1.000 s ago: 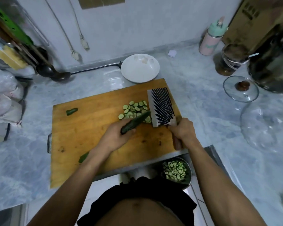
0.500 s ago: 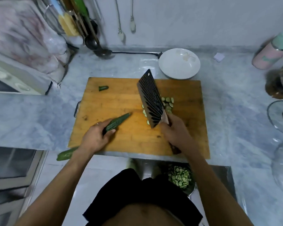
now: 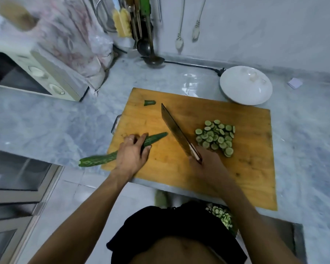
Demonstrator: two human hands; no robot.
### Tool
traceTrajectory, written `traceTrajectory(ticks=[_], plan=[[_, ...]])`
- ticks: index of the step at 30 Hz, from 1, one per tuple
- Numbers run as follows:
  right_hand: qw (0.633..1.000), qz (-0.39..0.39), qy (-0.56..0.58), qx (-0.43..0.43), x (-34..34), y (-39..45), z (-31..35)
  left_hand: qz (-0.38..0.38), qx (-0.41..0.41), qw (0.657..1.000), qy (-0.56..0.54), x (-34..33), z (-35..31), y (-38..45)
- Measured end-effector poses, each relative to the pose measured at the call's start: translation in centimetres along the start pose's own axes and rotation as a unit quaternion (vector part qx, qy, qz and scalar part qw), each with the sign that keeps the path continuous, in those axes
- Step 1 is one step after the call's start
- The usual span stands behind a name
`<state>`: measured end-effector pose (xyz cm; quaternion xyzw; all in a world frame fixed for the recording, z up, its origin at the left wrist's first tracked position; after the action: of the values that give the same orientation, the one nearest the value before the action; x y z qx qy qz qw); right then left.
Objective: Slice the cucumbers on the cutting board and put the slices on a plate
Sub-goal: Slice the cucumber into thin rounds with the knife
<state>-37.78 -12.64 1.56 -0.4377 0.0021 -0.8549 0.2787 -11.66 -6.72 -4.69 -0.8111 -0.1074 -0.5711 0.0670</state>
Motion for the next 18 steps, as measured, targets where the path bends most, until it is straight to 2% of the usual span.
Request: traceTrajectory(ticks=[3,6,8,9,10,11,13,14,15,18], plan=[[1.0,-0.002,0.007,-0.008,-0.1,0.1,-0.1,-0.002,-0.011,1.0,-0.023,0.5,-0.5,0.7],[0.999,-0.022,0.024,-0.01,-0.1,0.0,0.3,-0.031,0.027,0.99,-0.132,2.1,-0.7,2.3],[0.999,-0.033,0.036,-0.014,0.1,0.1,0.7,-0.108,0.099,0.96,-0.237,4.0,0.0,3.9],[0.998,-0.036,0.046,-0.015,0.2,0.2,0.9,-0.148,0.156,0.931,-0.294,5.1,0.6,4.7],[0.998,-0.038,0.054,-0.016,0.2,0.3,1.0,-0.178,0.229,0.887,-0.359,6.3,1.0,5.6],[0.997,-0.04,0.06,-0.016,0.2,0.4,1.3,-0.196,0.306,0.824,-0.434,7.4,1.3,6.3],[0.997,-0.05,0.065,-0.01,0.0,0.8,1.8,-0.199,0.419,0.675,-0.575,8.6,1.6,7.1],[0.996,-0.053,0.066,-0.006,-0.2,1.0,2.0,-0.197,0.447,0.615,-0.62,8.7,1.6,7.3],[0.996,-0.051,0.068,-0.004,-0.3,1.1,2.3,-0.193,0.464,0.57,-0.65,8.4,1.6,7.3],[0.996,-0.045,0.071,-0.004,-0.7,1.6,2.8,-0.196,0.488,0.471,-0.708,6.5,2.0,6.4]])
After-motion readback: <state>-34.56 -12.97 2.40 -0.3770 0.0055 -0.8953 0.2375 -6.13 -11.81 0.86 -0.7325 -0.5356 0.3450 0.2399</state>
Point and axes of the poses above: each hand's wrist, its own y-axis towards the middle knuckle, its own x-axis out of the back of the hand, z = x × y, the point moved 1 cm from there along y, towards the middle knuckle, and after that the axes turned 6 degrees about -y, right-handed, at the moved point
